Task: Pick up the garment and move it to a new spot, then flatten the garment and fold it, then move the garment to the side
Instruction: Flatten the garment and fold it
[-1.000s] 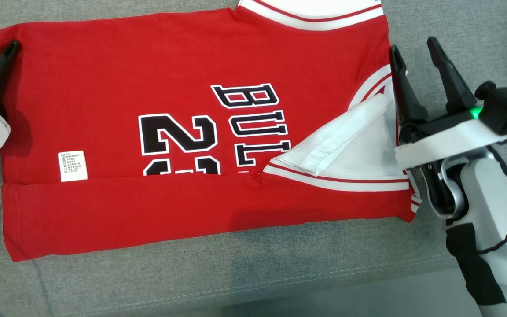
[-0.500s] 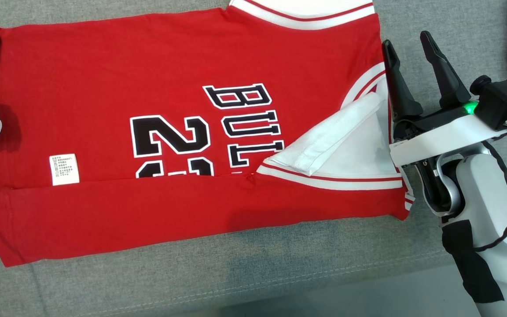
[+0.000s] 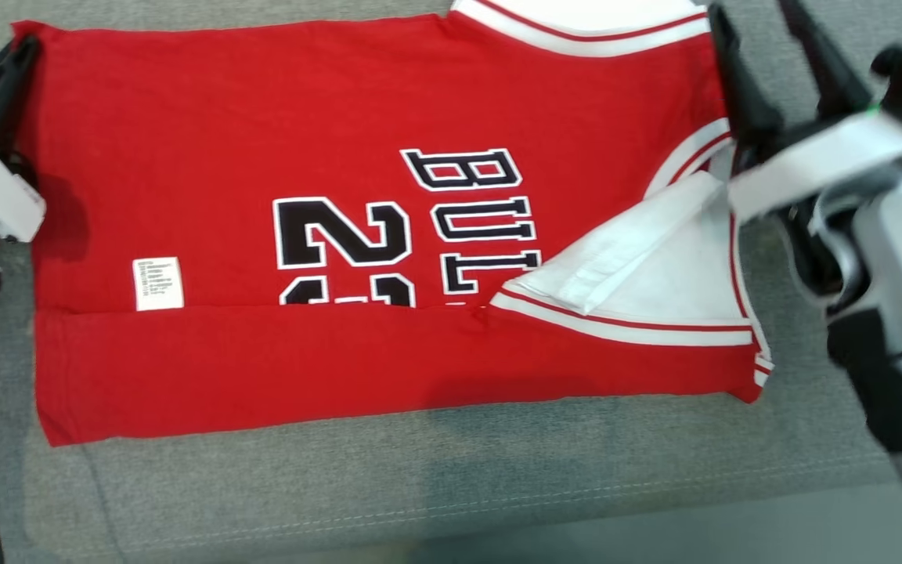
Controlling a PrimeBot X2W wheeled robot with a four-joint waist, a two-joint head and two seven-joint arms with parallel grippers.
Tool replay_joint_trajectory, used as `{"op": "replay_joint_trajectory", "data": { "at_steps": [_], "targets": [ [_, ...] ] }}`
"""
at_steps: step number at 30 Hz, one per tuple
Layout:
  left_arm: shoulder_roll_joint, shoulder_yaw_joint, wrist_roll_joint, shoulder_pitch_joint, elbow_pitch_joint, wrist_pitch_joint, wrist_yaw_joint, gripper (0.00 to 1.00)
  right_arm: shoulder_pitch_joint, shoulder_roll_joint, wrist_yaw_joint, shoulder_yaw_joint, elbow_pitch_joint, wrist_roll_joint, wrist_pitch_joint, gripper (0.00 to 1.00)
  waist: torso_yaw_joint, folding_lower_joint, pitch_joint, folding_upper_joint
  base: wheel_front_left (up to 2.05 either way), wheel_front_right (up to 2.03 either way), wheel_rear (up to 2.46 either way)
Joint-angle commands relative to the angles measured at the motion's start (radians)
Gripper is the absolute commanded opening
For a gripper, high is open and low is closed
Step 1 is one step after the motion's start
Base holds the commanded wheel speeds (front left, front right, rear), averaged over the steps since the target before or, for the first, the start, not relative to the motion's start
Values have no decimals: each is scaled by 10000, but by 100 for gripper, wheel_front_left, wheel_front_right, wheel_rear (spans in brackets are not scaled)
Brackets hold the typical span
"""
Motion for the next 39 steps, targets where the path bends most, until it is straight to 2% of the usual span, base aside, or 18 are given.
{"op": "replay_joint_trajectory", "data": {
  "at_steps": [1, 6, 10, 17, 20, 29, 30, 32, 37, 39],
  "targets": [
    [473, 326, -71, -398, -160, -106, 4, 0, -166, -17, -27, 172, -147, 126, 111, 100, 154, 0, 32, 0, 0, 0, 0],
    [115, -164, -61, -708, -468, -450, 4, 0, -1766, -272, -27, 350, 885, 1081, 978, 100, 679, 0, 167, 0, 0, 0, 0],
    [-243, -563, -76, -1021, -558, -659, 4, 0, -2630, -429, -27, 601, 1801, 1415, 1544, 100, 1110, 0, 290, 0, 0, 0, 0],
    [-789, -1352, -117, -1723, -730, -989, 4, 0, -3762, -530, -27, 719, 3064, 2307, 1931, 100, 1785, 0, 685, 0, 0, 0, 0],
    [-896, -1600, -188, -1934, -789, -1101, 4, 0, -4102, -556, -27, 650, 3442, 2646, 2016, 100, 1966, 0, 863, 0, 0, 0, 0],
    [-979, -2161, -441, -2263, -827, -1400, 4, 0, -4875, -787, -27, 1243, 4261, 2631, 2158, 100, 2318, 0, 1166, 0, 0, 0, 0],
    [-984, -2206, -474, -2287, -831, -1422, 4, 0, -4923, -794, -27, 1318, 4336, 2620, 2140, 99, 2344, 0, 1180, 0, 0, 0, 0],
    [-985, -2283, -530, -2329, -830, -1457, 4, 0, -4980, -777, -27, 1461, 4503, 2610, 2153, 91, 2380, 0, 1197, 0, 0, 0, 0],
    [-945, -2421, -688, -2375, -821, -1509, 4, 0, -5053, -762, -27, 1797, 4900, 2496, 2091, 85, 2385, 0, 1202, 0, 0, 0, 0],
    [-911, -2453, -752, -2382, -804, -1519, 4, 0, -5078, -749, -27, 1861, 5063, 2503, 2088, 73, 2359, 0, 1193, 0, 0, 0, 0]
  ]
}}
